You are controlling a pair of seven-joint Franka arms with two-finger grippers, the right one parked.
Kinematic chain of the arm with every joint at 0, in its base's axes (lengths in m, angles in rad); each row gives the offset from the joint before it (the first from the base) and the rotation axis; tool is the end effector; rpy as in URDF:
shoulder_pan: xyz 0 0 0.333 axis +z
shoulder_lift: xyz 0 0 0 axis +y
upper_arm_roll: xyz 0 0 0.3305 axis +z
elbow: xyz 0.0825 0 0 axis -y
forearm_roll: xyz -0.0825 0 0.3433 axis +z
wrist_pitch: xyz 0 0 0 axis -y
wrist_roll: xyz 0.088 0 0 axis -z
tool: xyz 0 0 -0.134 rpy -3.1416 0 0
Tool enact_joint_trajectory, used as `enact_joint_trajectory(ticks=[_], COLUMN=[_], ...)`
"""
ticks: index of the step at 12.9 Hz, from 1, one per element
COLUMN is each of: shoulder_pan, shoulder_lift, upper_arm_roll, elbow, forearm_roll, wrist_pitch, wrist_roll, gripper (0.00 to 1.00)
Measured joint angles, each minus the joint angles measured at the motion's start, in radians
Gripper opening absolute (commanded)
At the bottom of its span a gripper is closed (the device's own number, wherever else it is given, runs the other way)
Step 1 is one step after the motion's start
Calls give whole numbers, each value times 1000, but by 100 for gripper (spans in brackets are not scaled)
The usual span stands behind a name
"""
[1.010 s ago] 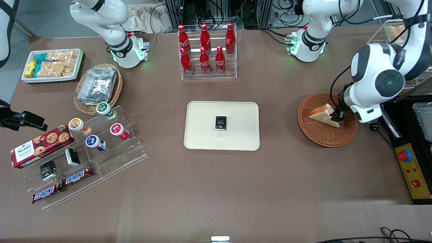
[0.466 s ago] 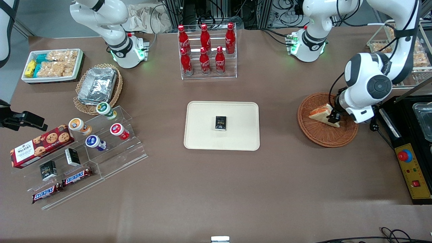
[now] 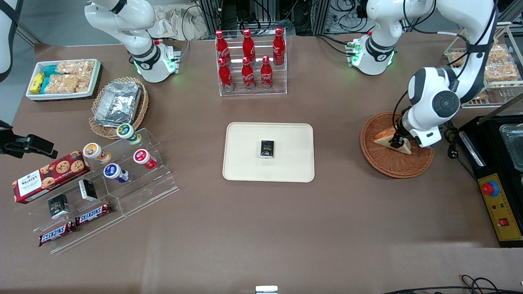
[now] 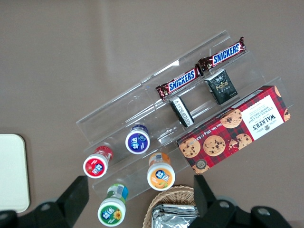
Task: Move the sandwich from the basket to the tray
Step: 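Lower the left gripper and close it on the wrapped sandwich, then lift the sandwich out of the basket with the left gripper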
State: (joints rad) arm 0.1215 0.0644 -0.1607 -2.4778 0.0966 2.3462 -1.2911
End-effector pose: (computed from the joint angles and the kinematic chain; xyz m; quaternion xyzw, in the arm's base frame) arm 0.4256 -0.0139 0.2724 -0.8276 -0.5522 0.0604 0.0803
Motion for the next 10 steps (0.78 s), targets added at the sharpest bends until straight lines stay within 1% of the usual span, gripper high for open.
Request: enact_joint_trajectory(ticks=[3, 6, 8, 10], shoulder_pan=[0, 0, -1, -7], shoulder_lift=[25, -11, -96, -189], upper_arm_roll=[1, 1, -1, -7], elbow=[2, 23, 51, 113], forearm_roll=[0, 0, -1, -25], wrist_pitch=[43, 20, -93, -275], wrist_roll=[0, 27, 133, 280], gripper=[0, 0, 0, 0])
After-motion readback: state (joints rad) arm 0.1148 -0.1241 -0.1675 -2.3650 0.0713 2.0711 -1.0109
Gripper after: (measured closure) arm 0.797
